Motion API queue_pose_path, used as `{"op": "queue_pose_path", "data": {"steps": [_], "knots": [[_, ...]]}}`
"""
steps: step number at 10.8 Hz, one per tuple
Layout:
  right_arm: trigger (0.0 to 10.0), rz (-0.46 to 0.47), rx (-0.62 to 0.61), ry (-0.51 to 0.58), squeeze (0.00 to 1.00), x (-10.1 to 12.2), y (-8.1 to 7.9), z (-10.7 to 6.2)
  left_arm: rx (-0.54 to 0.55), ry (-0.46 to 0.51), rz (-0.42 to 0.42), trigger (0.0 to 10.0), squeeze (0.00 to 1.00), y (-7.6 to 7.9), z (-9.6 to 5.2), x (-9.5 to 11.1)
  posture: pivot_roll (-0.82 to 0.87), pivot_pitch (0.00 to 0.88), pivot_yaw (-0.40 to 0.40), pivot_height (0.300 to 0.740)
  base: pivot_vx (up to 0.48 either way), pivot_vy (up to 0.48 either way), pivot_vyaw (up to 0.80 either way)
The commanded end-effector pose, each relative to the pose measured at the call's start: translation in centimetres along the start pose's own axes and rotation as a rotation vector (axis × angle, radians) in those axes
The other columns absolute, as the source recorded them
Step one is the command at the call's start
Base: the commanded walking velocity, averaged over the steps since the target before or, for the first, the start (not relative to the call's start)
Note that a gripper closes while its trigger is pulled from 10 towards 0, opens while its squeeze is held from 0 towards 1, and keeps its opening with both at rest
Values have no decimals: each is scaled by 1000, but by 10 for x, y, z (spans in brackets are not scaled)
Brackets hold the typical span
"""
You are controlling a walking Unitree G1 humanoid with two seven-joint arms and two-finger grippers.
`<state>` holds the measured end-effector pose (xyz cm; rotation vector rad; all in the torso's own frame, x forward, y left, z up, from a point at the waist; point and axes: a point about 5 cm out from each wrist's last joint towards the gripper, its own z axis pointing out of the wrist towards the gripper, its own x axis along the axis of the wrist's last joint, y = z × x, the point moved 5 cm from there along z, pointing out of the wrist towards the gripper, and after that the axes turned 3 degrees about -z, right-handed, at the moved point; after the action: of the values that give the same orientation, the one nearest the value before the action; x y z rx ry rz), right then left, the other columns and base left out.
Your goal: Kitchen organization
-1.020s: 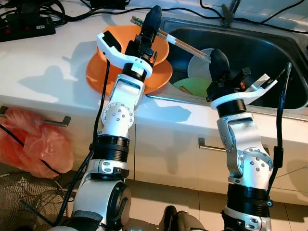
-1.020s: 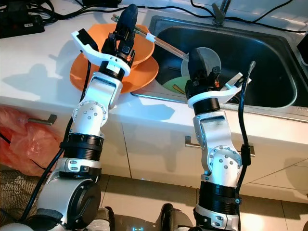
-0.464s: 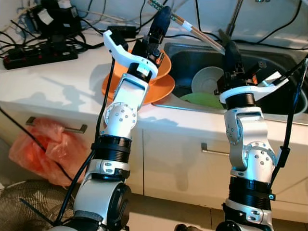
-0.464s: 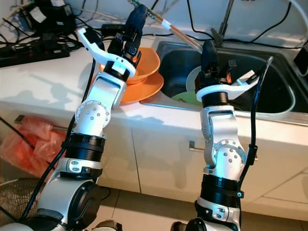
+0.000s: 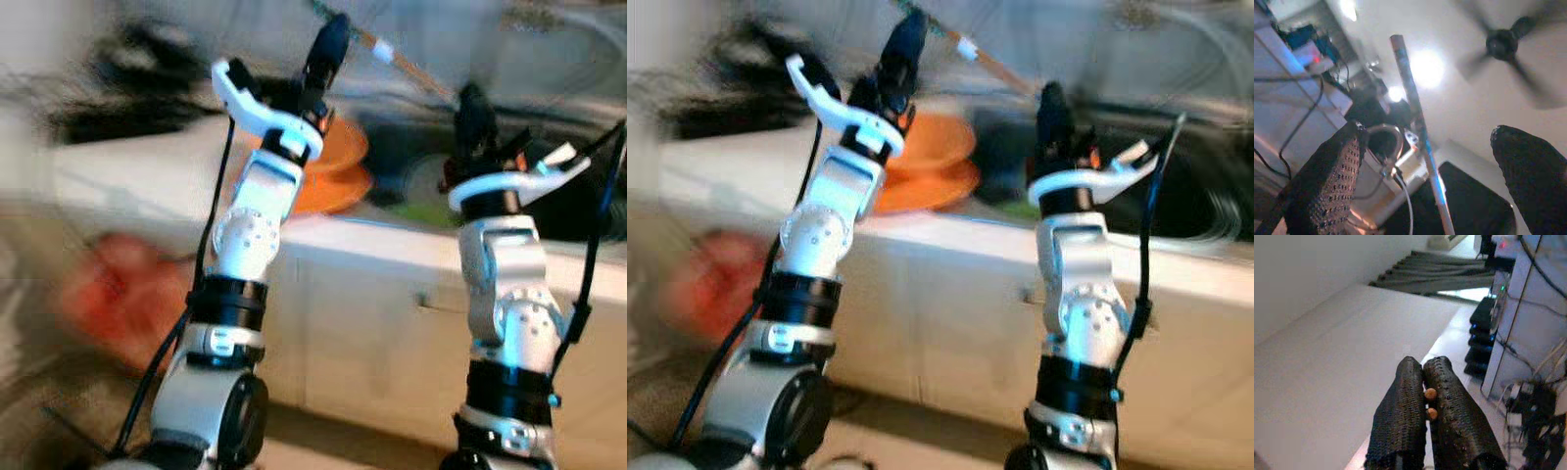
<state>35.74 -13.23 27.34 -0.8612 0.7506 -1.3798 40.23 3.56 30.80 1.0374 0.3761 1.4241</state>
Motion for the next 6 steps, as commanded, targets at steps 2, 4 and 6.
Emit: {"op": "queue_pose_path", "data": {"steps": [2, 4, 6], "knots": [[10000, 0, -11, -86, 0, -28, 3, -7, -8, -5, -175, 10000, 1000, 13, 6, -40, 60, 151, -54, 740, 0, 0, 0], [10000, 0, -11, -86, 0, -28, 3, -7, -8, -5, -175, 10000, 1000, 13, 6, -40, 60, 151, -54, 740, 0, 0, 0], [10000, 0, -11, -86, 0, -28, 3, -7, -8, -5, -175, 10000, 1000, 13, 6, -40, 60, 151, -54, 740, 0, 0, 0]]}}
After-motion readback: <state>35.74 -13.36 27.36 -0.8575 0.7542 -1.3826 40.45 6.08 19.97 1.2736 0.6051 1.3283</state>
